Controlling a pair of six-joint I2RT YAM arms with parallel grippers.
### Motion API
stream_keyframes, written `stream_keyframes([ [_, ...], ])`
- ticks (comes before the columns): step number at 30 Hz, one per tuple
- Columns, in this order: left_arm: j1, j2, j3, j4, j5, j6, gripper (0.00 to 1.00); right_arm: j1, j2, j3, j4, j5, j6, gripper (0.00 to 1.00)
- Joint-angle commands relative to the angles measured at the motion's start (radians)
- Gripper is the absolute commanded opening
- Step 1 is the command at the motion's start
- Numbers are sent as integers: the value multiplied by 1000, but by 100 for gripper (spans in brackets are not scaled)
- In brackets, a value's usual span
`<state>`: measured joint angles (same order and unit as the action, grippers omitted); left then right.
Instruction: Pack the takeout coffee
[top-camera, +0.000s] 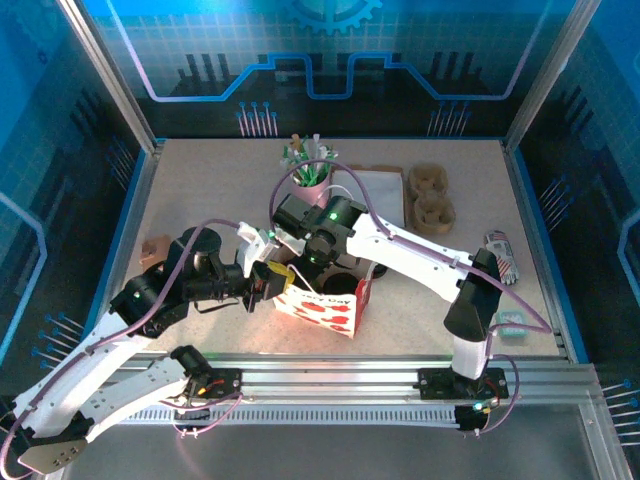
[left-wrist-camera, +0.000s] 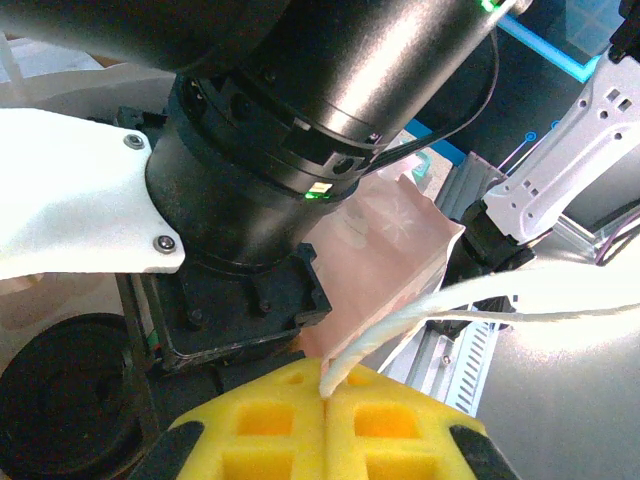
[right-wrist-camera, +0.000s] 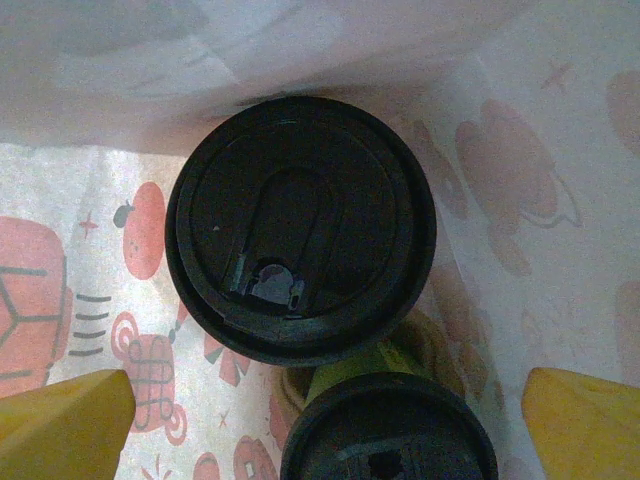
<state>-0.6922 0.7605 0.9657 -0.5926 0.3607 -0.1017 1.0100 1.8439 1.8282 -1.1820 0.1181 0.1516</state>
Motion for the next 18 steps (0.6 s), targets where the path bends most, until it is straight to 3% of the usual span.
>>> stream_keyframes([
  [1,-8,4,15,-2,11,13,0,17,-34,35,-34,12,-16,100],
  [18,-8,4,13,-2,12,14,0,25,-34,53,-48,20,-17,100],
])
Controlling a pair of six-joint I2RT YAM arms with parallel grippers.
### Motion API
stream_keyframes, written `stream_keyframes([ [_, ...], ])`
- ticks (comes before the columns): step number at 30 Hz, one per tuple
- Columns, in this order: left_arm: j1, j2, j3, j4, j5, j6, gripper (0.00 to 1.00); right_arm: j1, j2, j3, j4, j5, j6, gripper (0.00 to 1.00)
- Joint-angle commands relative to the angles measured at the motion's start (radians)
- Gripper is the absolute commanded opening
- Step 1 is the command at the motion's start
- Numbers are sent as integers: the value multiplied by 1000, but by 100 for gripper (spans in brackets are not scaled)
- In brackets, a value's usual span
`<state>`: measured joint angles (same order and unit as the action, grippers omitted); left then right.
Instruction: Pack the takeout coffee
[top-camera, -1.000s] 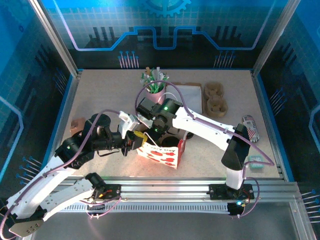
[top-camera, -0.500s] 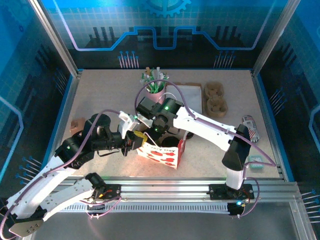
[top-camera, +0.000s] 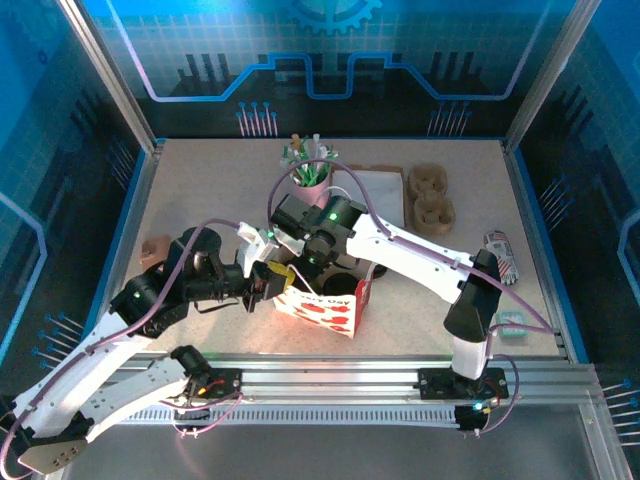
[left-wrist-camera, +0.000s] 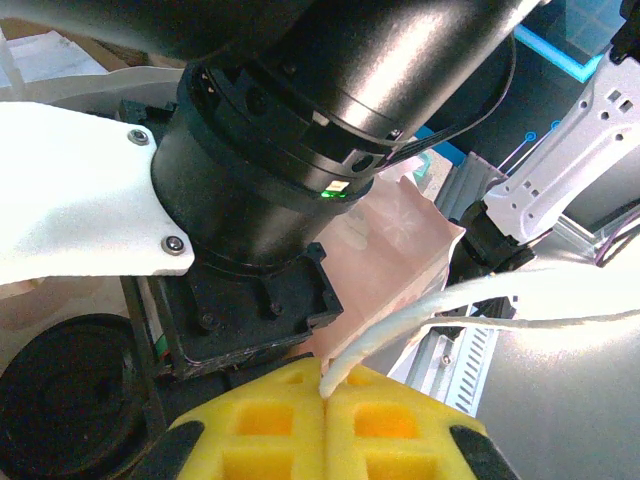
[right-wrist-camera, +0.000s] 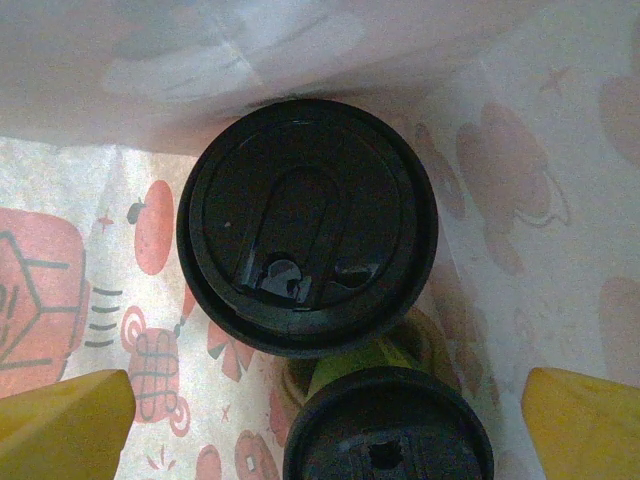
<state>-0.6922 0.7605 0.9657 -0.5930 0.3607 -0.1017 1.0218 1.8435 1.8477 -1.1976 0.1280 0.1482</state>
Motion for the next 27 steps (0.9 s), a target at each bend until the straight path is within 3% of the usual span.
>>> stream_keyframes([
  [1,-8,3,13,-1,12,14,0,13,-35,36,-33,10,-13,100],
  [27,-8,12,19,-2,12,14,0,39,-55,132,-100,46,-25,100],
])
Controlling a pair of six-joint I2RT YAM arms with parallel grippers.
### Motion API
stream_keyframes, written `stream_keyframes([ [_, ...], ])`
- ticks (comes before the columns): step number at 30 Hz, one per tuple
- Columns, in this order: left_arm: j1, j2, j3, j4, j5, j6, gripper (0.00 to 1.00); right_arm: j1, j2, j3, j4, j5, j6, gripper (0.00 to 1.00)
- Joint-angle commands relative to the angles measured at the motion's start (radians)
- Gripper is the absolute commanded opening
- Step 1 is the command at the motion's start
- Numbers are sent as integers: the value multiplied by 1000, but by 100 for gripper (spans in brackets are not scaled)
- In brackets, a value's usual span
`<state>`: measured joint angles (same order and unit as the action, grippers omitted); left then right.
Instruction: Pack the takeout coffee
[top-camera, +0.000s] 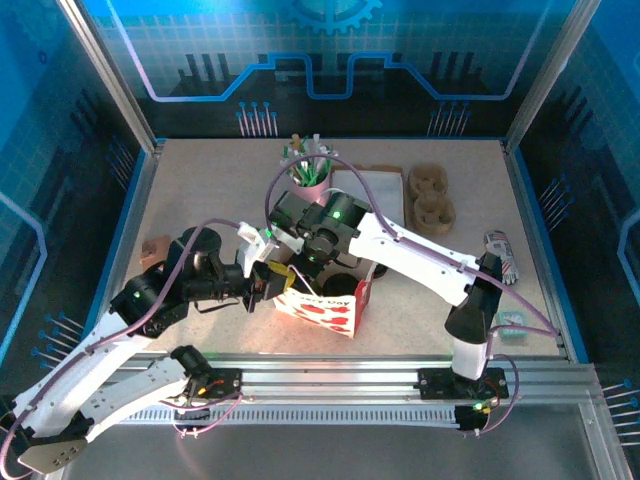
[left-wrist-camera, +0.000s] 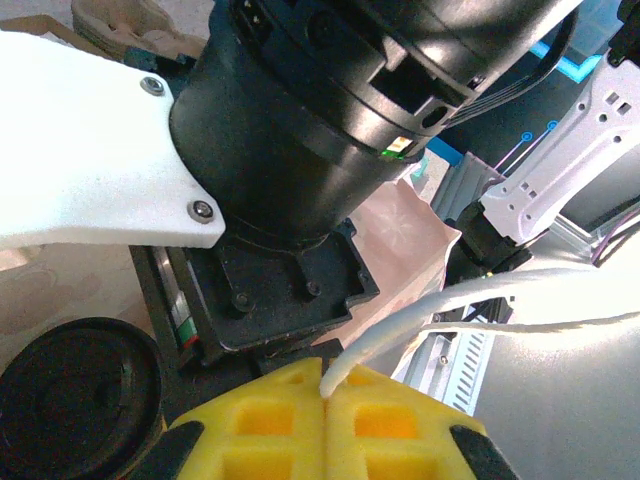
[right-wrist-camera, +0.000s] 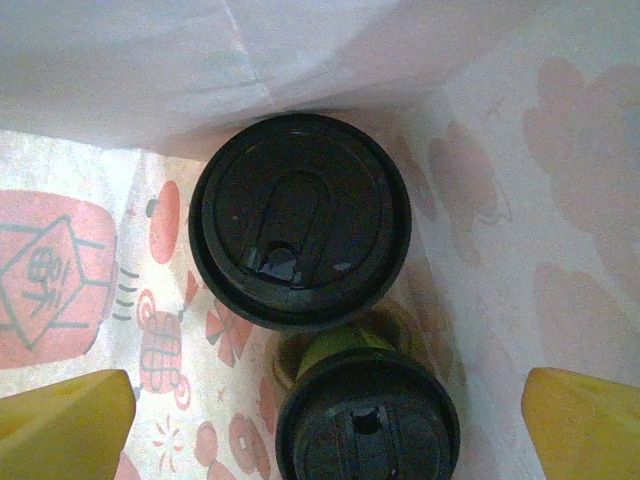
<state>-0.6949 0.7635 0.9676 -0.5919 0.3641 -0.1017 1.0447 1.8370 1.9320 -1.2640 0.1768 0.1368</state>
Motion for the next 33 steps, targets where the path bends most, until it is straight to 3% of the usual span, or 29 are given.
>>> stream_keyframes([
  [1,-6,9,17,-3,9,14,0,16,-49,54,-38,-2,-15,100],
  [15,-5,17,20,-4,5,16,0,20,-68,132,-74,12,-34,100],
  [33,-6,12,10,1,12,10,0,18,-86,109,-51,66,-31,100],
])
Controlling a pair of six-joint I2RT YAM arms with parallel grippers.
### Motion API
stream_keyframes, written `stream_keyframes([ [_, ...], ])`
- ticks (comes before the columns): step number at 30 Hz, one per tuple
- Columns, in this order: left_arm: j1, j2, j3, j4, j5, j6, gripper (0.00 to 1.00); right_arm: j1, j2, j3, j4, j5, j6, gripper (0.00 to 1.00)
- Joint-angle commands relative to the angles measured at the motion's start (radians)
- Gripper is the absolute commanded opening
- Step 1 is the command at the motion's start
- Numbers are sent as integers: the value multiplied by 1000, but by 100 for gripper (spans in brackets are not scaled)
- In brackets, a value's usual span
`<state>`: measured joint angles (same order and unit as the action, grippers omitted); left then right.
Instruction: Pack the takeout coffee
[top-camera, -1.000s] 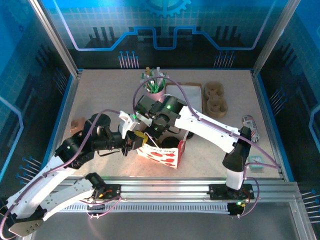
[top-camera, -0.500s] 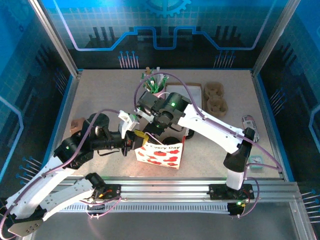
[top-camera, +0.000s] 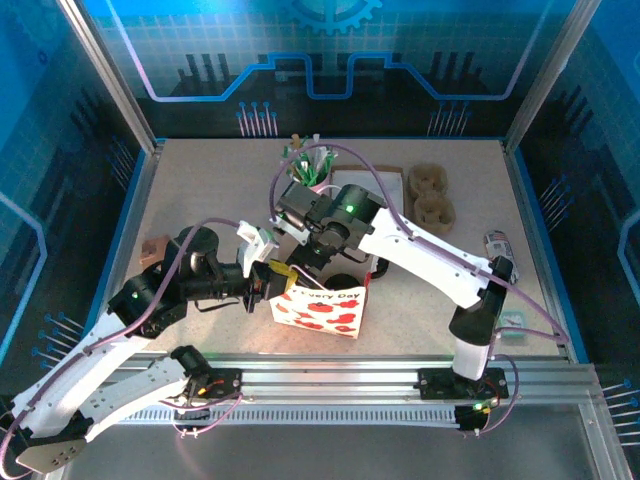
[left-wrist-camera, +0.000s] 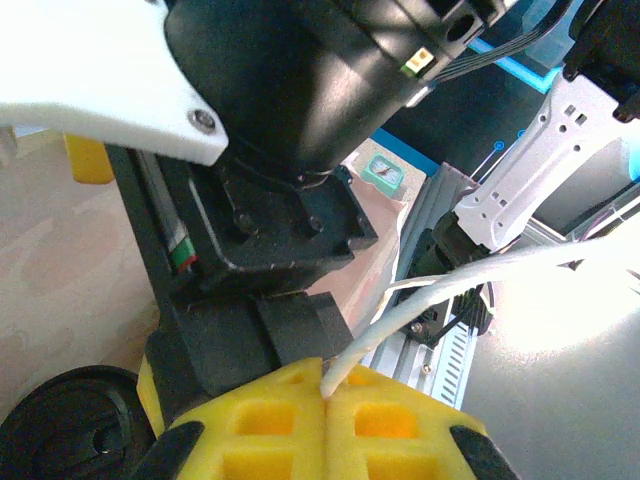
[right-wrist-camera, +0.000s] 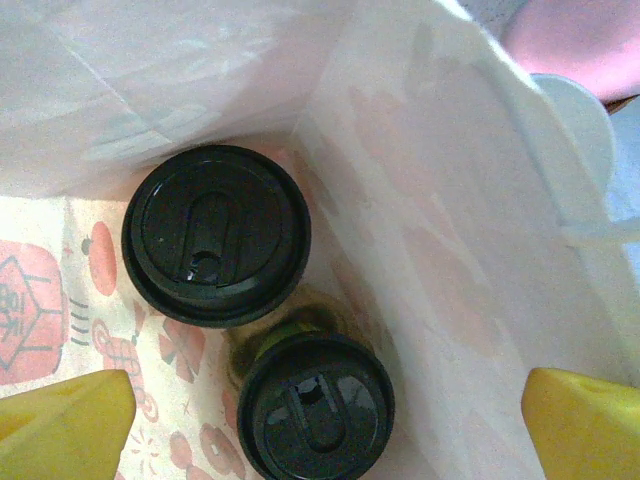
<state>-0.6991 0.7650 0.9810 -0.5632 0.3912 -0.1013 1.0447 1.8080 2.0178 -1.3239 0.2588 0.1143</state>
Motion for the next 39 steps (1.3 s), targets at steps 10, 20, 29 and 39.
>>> stream_keyframes([
  [10,-2,4,-12,-27,-13,10,0,8,-57,56,28,37,0,100],
  [20,-2,-2,-14,-34,-25,18,0,9,-83,118,38,48,-11,100],
  [29,-1,6,-7,-35,-40,22,0,11,-171,150,64,60,-24,100],
  [39,-1,1,11,-46,-63,28,28,2,-283,92,117,94,-17,100],
])
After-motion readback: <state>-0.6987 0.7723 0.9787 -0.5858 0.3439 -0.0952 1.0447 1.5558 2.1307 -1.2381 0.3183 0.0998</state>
